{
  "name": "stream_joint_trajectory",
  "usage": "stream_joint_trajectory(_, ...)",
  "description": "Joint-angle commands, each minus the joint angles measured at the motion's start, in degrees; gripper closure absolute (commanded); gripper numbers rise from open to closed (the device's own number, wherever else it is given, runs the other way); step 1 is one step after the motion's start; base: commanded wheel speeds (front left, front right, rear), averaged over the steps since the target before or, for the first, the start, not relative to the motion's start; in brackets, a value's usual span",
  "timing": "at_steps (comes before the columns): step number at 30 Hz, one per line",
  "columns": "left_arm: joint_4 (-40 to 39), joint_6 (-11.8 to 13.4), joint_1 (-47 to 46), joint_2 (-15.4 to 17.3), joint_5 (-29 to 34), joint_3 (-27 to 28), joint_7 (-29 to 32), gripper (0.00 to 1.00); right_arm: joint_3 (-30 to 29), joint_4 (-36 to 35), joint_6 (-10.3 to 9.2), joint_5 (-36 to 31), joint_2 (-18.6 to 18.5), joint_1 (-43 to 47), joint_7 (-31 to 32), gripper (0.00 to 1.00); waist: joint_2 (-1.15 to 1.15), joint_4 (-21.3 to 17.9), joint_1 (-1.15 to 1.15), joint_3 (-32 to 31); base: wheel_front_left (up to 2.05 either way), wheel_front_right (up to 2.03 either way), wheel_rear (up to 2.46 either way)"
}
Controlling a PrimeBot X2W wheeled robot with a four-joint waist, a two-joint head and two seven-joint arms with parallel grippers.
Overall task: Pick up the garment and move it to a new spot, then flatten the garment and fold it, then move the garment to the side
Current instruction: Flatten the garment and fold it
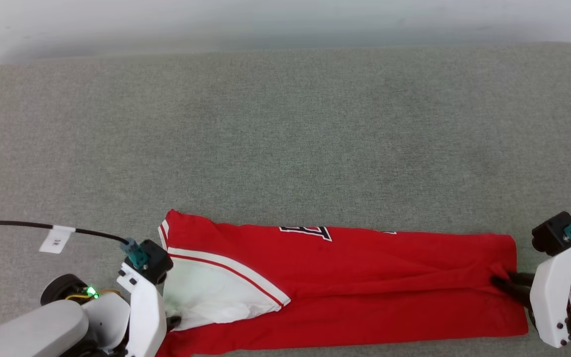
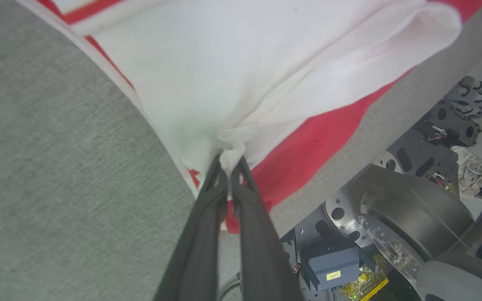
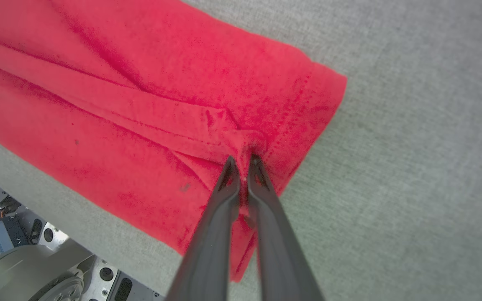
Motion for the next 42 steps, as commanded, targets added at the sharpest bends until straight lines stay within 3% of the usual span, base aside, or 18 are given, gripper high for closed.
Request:
stream_joint_trajectory(1, 0.0, 0.4, 0.6, 0.0, 0.6, 0.8, -1.5, 0.00, -0.6, 0.2, -0.06, -0.3, 0.6, -0.1, -1.3, 0.00, 0.00, -0.2, 0.01, -0.4, 0.00, 0.00, 0.00)
stream_joint_trajectory(6, -2.6, 3.0, 0.1, 0.9, 2.8, 4.5, -10.3, 0.00, -3.7, -1.0, -0.07, -1.6, 0.1, -0.4, -6.1, 0.00, 0.00, -0.3, 0.01, -2.1, 0.00, 0.00, 0.00)
stream_joint_trajectory(12, -3.1, 11.0, 1.2, -1.2, 8.4, 8.7, -23.3, 0.00, -12.9, -1.7, -0.08, -2.6, 0.0, 1.8, -12.6, 0.00, 0.00, -0.2, 0.01, -3.1, 0.00, 0.00, 0.00)
stream_joint_trajectory(16, -1.5, 17.5, 2.9, -3.0, 10.3, 12.5, -33.1, 0.00, -21.3, 0.9, -0.06, -4.6, 2.2, 4.5, -16.0, 0.00, 0.00, -0.4, 0.01, -2.8, 0.00, 0.00, 0.00)
stream_joint_trajectory(17, -1.5, 17.5, 2.9, -3.0, 10.3, 12.5, -33.1, 0.00, -21.3, 0.9, -0.06, -4.6, 2.2, 4.5, -16.0, 0.00, 0.00, -0.4, 0.01, -2.8, 0.00, 0.00, 0.00)
stream_joint_trajectory(18, -0.7, 20.5, 4.1, -3.9, 11.0, 14.2, -37.8, 0.00, -24.9, 2.4, -0.06, -5.6, 3.4, 6.4, -16.4, 0.00, 0.00, -0.4, 0.01, -2.5, 0.00, 0.00, 0.00)
stream_joint_trajectory(19, -0.7, 20.5, 4.1, -3.9, 11.0, 14.2, -37.8, 0.00, -24.9, 2.4, -0.06, -5.6, 3.4, 6.4, -16.4, 0.00, 0.00, -0.4, 0.01, -2.5, 0.00, 0.00, 0.00)
stream_joint_trajectory(22, 0.8, 24.4, 6.0, -5.1, 11.5, 17.2, -43.0, 0.00, -29.2, 3.8, -0.06, -5.9, 5.8, 9.4, -15.0, 0.00, 0.00, -0.4, 0.01, -2.2, 0.00, 0.00, 0.00)
stream_joint_trajectory(26, 1.9, 28.4, 9.3, -7.6, 14.0, 21.8, -45.0, 0.00, -33.0, 4.7, -0.05, -6.7, 8.7, 13.2, -12.0, 0.00, 0.00, -0.3, 0.01, -1.9, 0.00, 0.00, 0.00)
stream_joint_trajectory(30, 0.1, 31.4, 13.9, -11.2, 20.9, 29.6, -45.2, 0.00, -35.9, 3.7, -0.05, -5.4, 12.6, 16.2, -9.5, 0.00, 0.00, 0.1, 0.01, -1.5, 0.00, 0.00, 0.00)
stream_joint_trajectory(35, -1.7, 32.1, 21.2, -16.8, 29.4, 38.8, -45.2, 0.00, -37.0, 2.4, -0.05, -2.5, 17.1, 18.7, -6.5, 0.00, 0.00, 0.7, 0.01, -1.0, 0.00, 0.00, 0.00)
stream_joint_trajectory(42, -1.5, 28.0, 27.4, -24.3, 38.8, 47.9, -45.2, 0.00, -34.0, 4.6, -0.05, -0.6, 20.5, 20.6, -1.6, 0.00, 0.00, 2.1, 0.01, -0.3, 0.00, 0.00, 0.00)
